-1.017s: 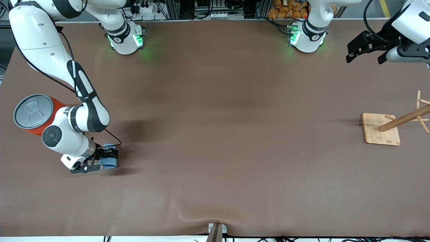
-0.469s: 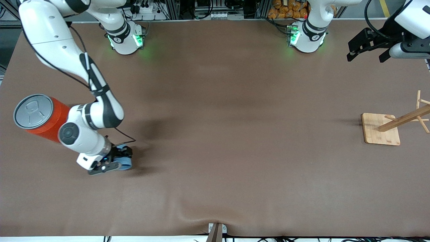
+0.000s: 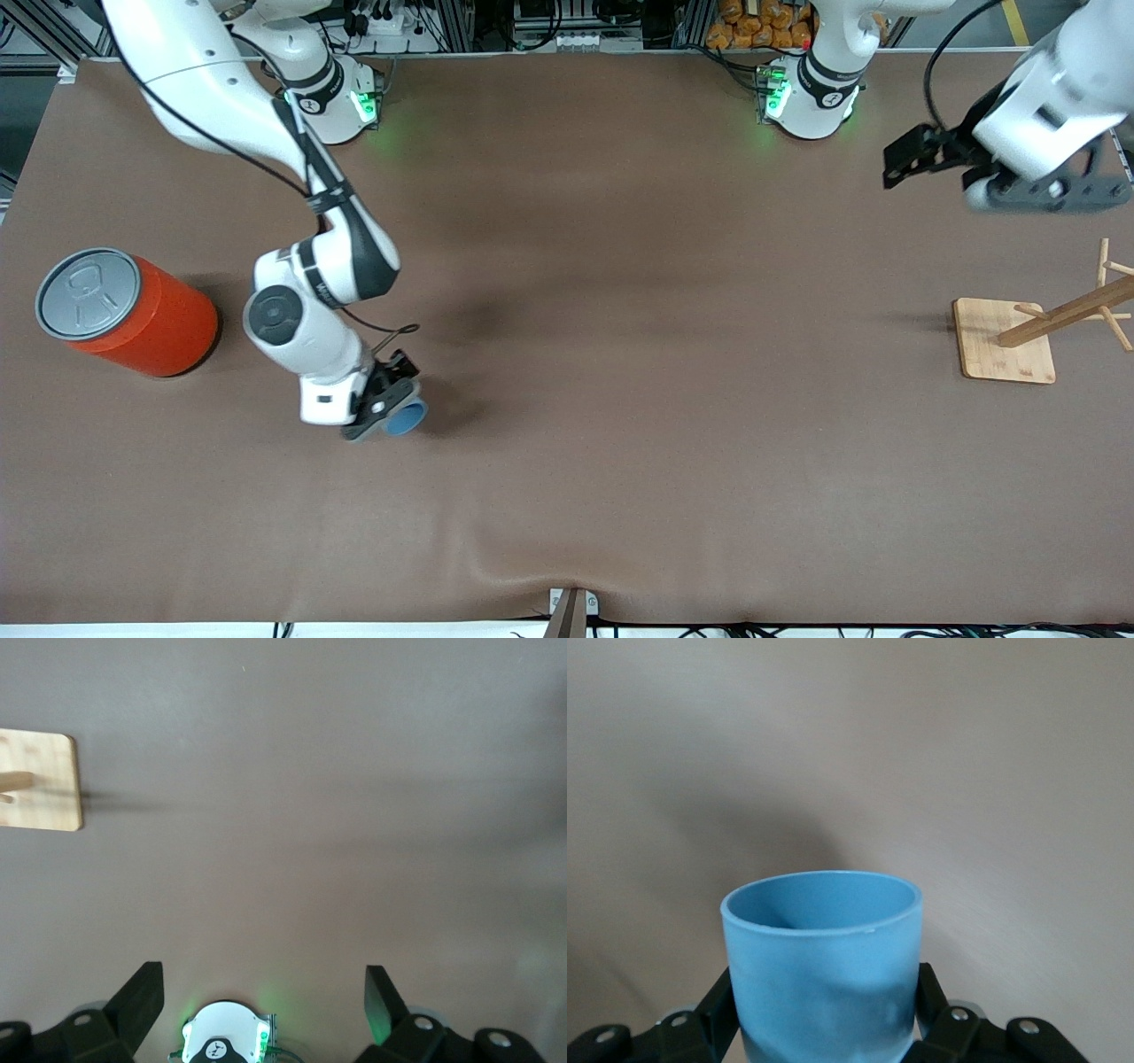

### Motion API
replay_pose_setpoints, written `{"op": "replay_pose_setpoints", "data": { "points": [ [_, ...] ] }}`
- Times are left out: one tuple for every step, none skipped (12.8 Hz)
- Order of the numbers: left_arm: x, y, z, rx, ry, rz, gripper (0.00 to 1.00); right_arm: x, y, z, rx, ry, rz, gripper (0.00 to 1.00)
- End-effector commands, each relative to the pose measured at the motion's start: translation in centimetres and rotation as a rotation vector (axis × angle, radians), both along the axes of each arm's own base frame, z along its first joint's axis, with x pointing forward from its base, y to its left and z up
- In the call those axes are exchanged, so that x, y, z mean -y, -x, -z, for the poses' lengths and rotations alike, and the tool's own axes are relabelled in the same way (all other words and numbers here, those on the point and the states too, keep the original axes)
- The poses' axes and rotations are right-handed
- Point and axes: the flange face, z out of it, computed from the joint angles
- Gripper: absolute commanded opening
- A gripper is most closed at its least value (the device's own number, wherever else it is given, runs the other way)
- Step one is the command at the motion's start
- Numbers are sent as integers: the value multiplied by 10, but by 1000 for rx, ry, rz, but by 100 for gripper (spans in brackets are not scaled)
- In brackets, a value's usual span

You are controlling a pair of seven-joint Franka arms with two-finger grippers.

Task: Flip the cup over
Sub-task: 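Lift the cup with the right gripper while the left gripper reaches over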

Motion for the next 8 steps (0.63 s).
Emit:
{"op": "replay_pose_setpoints", "data": {
  "points": [
    [27, -13, 30, -63, 60, 31, 100, -65, 35, -4, 1, -4, -220, 31],
    [41, -18, 37, -58, 101, 41, 100, -89, 47, -1, 6, -11, -309, 31],
    [50, -25, 51, -45, 117, 44, 100, -117, 61, 3, 23, -18, -392, 31],
    [64, -29, 69, -35, 144, 52, 100, -149, 78, 7, 57, -31, -465, 31],
    [73, -32, 84, -33, 169, 49, 100, -174, 95, 14, 62, -36, -511, 32],
    [76, -33, 97, -25, 176, 43, 100, -198, 114, 19, 65, -41, -555, 33],
    [84, -29, 97, -12, 193, 50, 100, -218, 129, 28, 70, -45, -594, 34],
    [95, -23, 95, -14, 203, 68, 100, -230, 139, 41, 68, -47, -616, 35]
  ]
}}
